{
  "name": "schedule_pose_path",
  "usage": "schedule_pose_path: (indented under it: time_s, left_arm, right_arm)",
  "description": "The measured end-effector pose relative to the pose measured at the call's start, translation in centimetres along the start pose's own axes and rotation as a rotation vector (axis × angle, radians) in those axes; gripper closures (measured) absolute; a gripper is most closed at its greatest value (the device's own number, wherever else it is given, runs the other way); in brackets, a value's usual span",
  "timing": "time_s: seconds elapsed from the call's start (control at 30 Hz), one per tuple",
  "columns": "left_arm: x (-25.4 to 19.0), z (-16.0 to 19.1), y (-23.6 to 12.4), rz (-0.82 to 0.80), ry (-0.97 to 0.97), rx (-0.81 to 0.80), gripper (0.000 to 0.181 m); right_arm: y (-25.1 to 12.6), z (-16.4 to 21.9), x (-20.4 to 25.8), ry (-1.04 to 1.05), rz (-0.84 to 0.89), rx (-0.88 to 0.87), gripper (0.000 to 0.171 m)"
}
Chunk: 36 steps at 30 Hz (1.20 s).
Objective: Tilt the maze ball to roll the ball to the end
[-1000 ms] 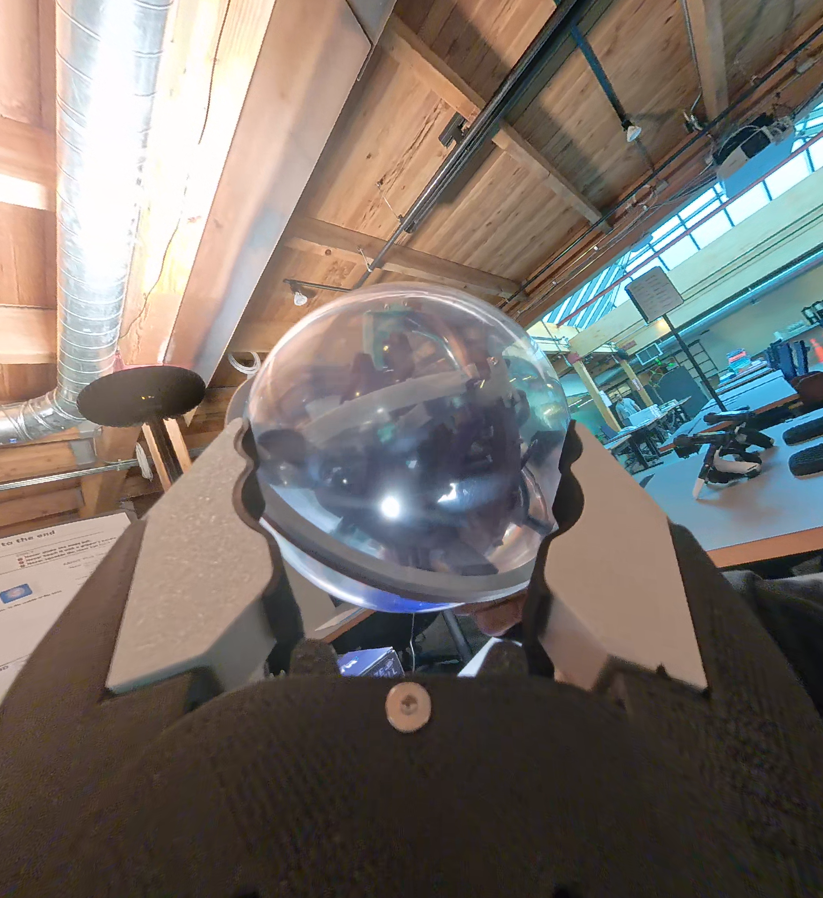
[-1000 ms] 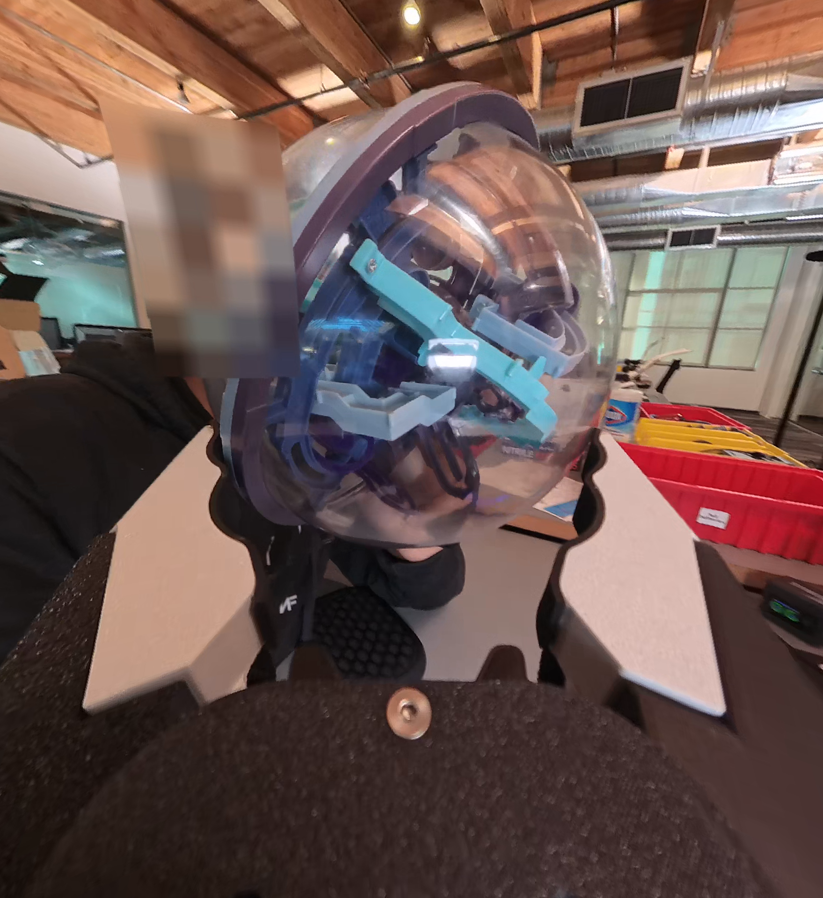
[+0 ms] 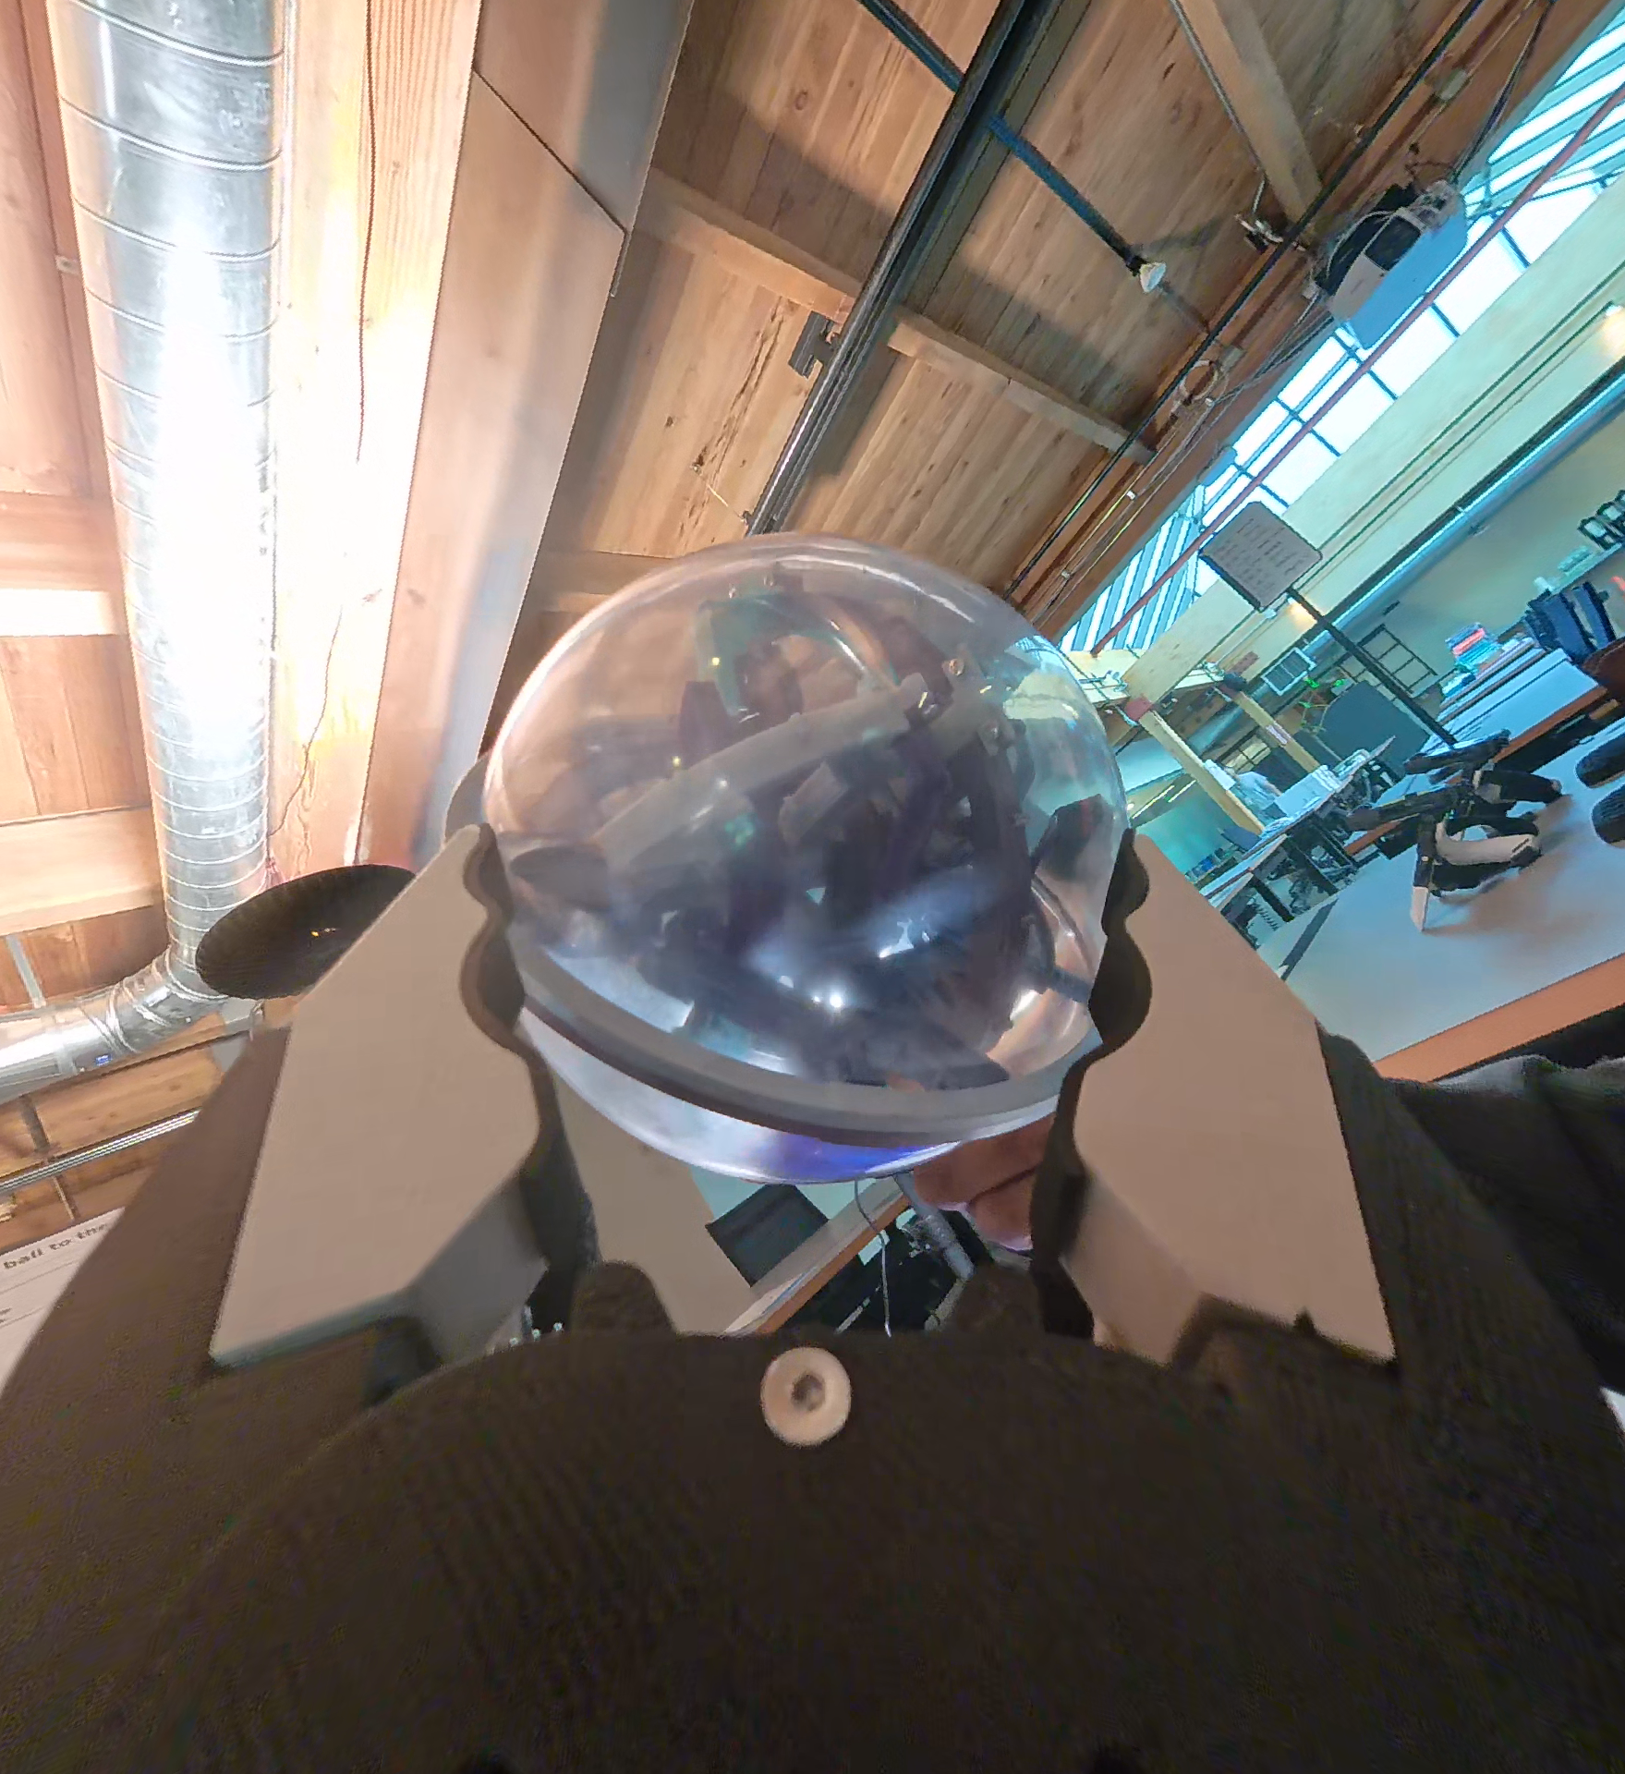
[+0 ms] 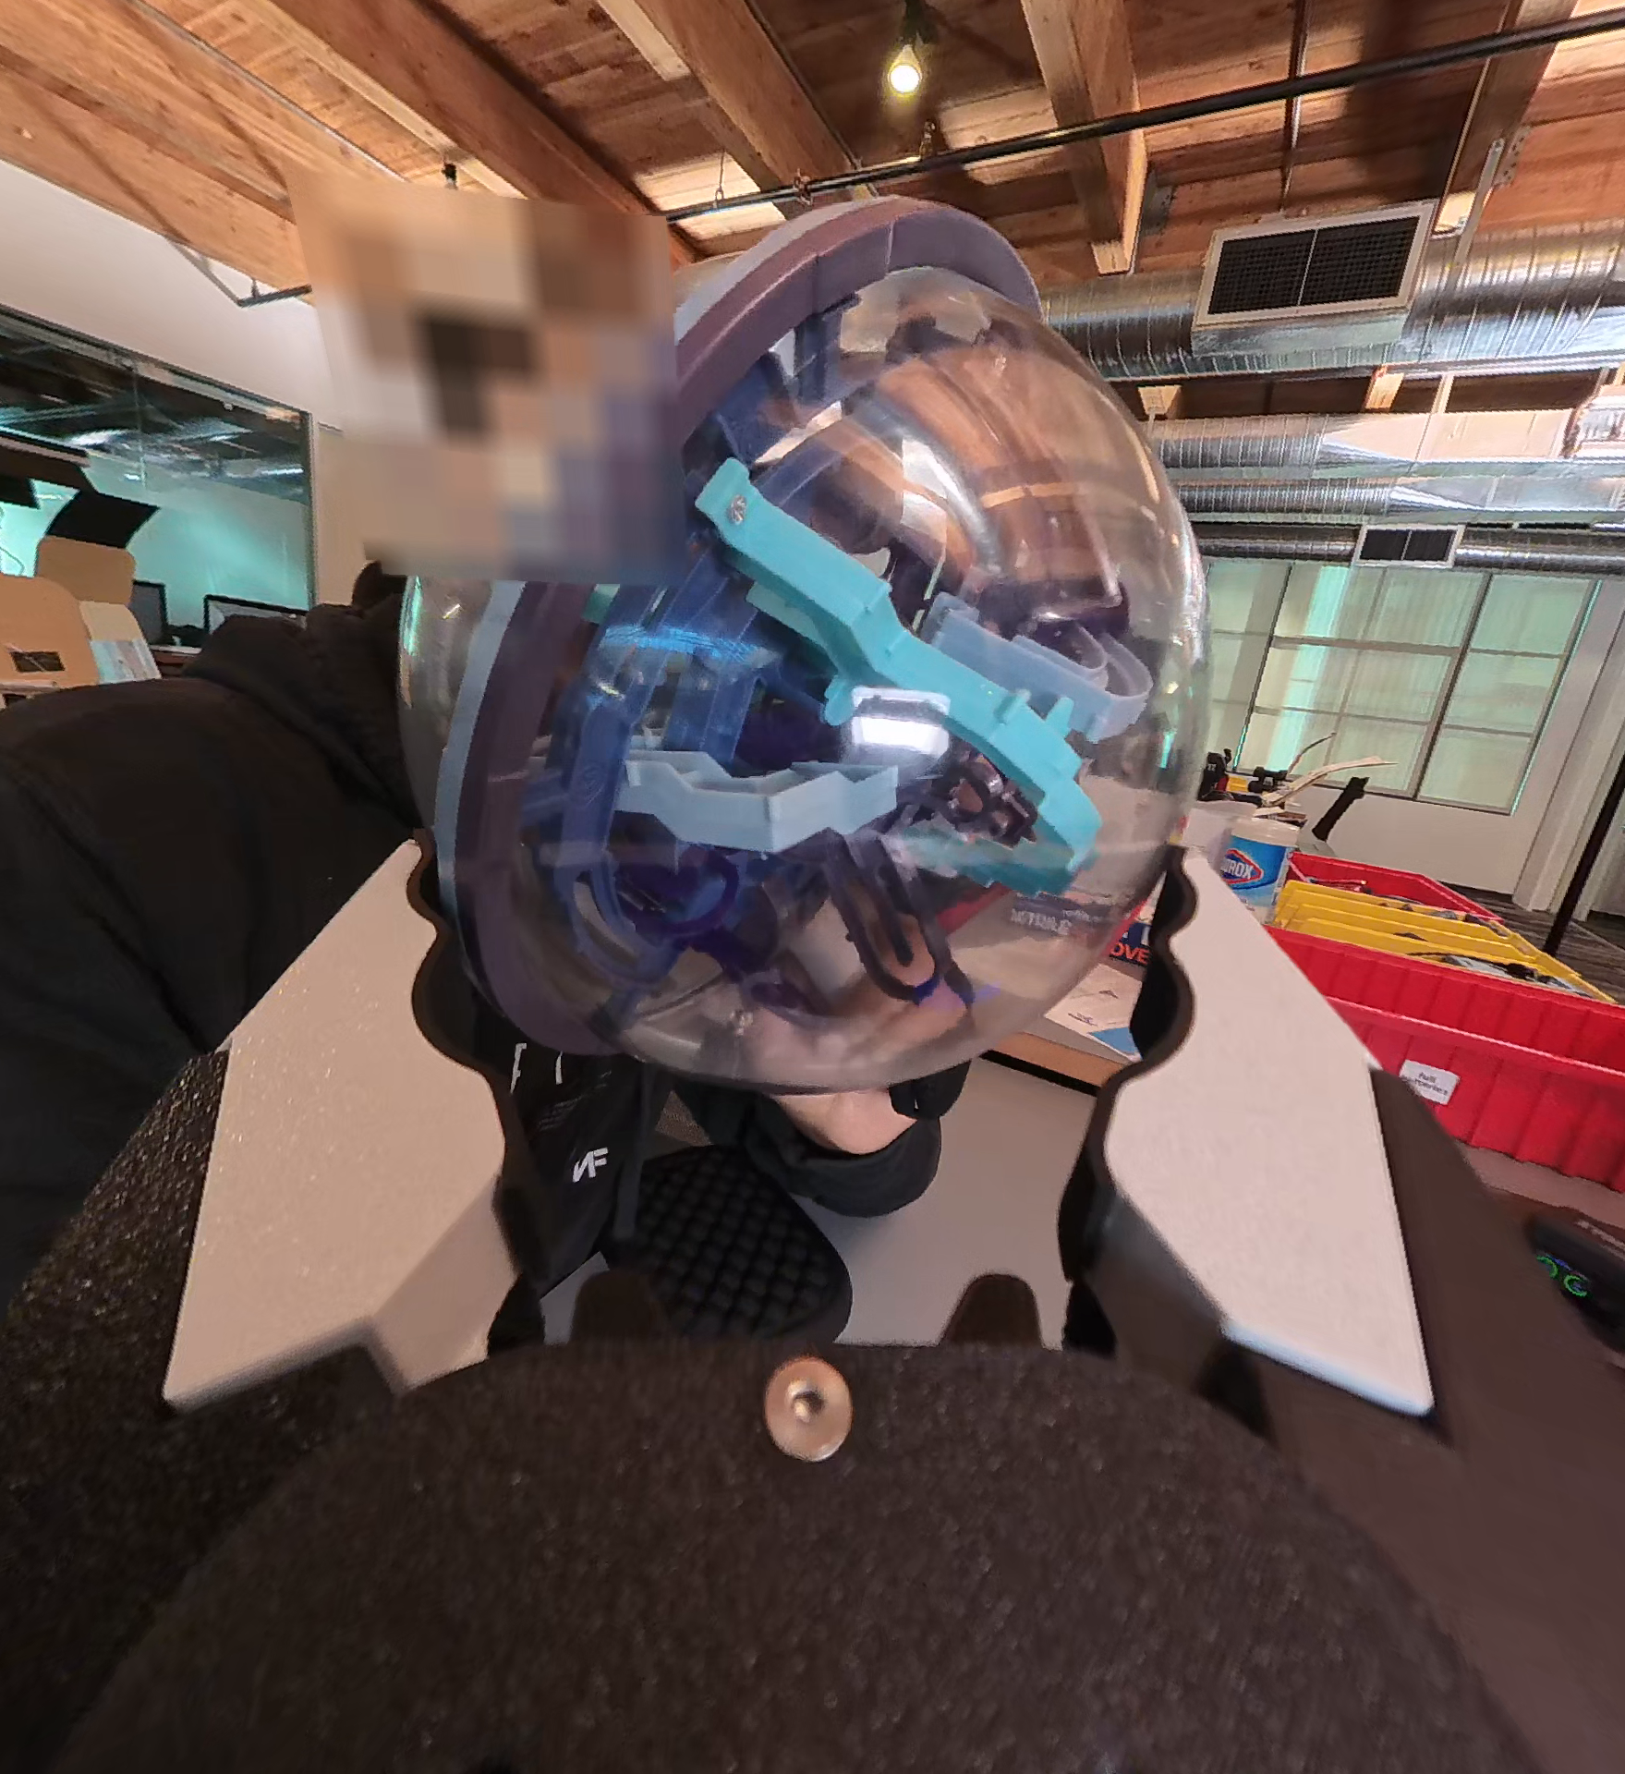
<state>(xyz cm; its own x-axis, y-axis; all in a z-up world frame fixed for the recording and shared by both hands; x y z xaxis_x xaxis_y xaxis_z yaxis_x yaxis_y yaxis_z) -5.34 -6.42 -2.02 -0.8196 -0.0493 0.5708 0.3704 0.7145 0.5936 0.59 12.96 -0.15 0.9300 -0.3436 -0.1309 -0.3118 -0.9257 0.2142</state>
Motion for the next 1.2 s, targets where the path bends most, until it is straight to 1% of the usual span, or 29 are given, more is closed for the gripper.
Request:
schedule_pose_path:
  time_s: [0.03,0.27,0.47,0.87,1.07,1.1,1.2]
  left_arm:
    - [0.0,0.0,0.0,0.001,-0.003,0.000,0.060]
    - [0.8,0.4,0.1,0.002,-0.052,0.014,0.059]
    - [2.6,1.2,0.2,0.006,-0.177,0.040,0.059]
    - [4.8,1.8,0.1,0.043,-0.304,0.031,0.056]
    - [6.4,2.1,-0.2,0.094,-0.373,-0.007,0.055]
    - [6.7,2.2,-0.2,0.107,-0.383,-0.019,0.055]
    - [7.7,2.3,-0.5,0.151,-0.409,-0.072,0.055]
  right_arm:
    - [0.0,0.0,0.0,0.002,0.004,0.004,0.032]
    - [-0.2,-0.4,0.1,0.015,0.062,0.014,0.031]
    - [0.2,-1.1,0.0,0.023,0.189,-0.019,0.031]
    - [1.7,-2.3,0.5,-0.019,0.370,-0.031,0.032]
    - [3.0,-2.7,0.9,-0.053,0.479,-0.029,0.031]
    - [3.3,-2.8,1.0,-0.061,0.497,-0.026,0.033]
    - [4.4,-2.9,1.3,-0.085,0.550,-0.007,0.031]
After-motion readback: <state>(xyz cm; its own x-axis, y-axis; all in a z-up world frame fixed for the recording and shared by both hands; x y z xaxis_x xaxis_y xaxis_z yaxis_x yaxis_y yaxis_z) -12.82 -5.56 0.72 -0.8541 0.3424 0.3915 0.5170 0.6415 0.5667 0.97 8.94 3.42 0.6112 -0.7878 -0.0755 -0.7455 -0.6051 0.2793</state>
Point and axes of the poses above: each gripper's, where its closed fingertips meet, y out along the fingers, z out of its underside, x = y × z across the jaws, the point moved 9 cm from there along -y, back along the fingers, and after that the axes turned 6 degrees about x, right-handed, at the moved point
